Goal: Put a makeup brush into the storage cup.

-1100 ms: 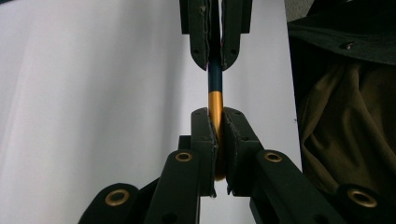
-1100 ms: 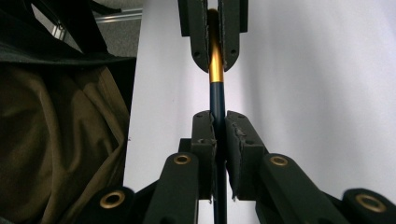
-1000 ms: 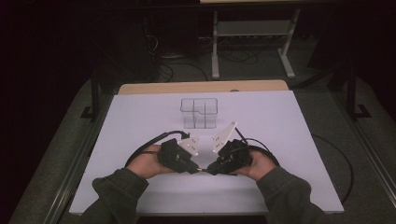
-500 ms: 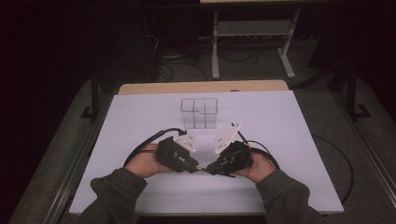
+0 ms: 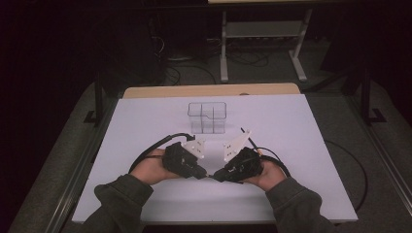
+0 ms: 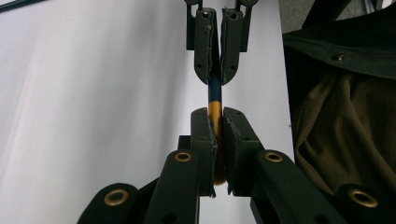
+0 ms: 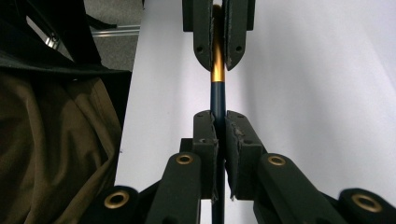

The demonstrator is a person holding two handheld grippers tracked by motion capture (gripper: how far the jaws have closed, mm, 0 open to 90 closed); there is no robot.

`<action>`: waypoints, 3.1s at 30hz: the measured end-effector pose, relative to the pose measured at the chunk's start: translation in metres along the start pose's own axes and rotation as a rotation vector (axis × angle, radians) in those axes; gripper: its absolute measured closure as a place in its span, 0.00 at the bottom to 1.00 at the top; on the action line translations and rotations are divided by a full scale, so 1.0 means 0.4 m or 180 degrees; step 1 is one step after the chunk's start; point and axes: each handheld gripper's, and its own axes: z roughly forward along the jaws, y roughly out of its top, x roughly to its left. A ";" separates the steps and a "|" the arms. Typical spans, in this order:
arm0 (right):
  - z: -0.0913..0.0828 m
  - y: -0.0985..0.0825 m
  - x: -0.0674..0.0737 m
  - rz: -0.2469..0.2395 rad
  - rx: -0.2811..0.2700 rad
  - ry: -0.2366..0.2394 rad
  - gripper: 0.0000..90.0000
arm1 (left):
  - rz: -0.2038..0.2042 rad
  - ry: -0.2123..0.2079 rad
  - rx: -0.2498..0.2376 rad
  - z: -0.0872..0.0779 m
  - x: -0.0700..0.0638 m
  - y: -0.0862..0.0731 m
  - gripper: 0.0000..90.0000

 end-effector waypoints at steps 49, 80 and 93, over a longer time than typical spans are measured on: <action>0.019 0.026 -0.008 0.0052 0.0201 0.0108 0.92 | 0.0032 -0.0017 0.0182 0.014 0.001 0.037 0.90; 0.029 0.028 -0.004 0.0022 0.0181 0.0129 0.91 | 0.0051 -0.0070 0.0267 0.008 0.001 0.036 0.93; 0.032 0.027 -0.007 0.0042 0.0163 0.0147 0.92 | 0.0010 -0.0052 0.0182 0.003 0.002 0.034 0.91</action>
